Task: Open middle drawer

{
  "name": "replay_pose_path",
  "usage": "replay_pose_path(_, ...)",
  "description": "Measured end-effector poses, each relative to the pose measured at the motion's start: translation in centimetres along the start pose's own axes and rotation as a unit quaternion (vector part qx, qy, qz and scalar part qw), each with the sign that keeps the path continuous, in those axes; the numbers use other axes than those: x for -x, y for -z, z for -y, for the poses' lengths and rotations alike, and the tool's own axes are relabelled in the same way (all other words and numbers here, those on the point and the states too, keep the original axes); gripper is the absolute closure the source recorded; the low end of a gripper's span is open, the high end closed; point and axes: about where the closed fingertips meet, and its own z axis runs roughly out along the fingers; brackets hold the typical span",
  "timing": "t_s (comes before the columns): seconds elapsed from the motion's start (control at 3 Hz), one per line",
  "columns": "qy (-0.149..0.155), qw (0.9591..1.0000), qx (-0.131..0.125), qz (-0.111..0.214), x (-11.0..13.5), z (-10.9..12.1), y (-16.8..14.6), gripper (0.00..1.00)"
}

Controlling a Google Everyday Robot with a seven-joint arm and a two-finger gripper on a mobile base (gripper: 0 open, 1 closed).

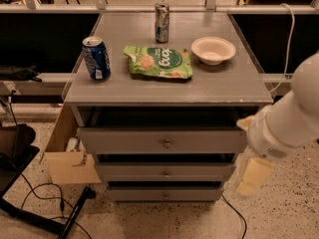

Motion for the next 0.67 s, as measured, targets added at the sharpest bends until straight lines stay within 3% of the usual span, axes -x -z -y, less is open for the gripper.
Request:
replay_pose_path(0.33, 0.009, 0.9980, 0.033, -0.052, -3.5, -1.1, -9.3, 0.00)
replay_pose_path(0.67, 0.020, 0.9944, 0.048, -0.092, -6.2, -1.2, -15.8, 0.00)
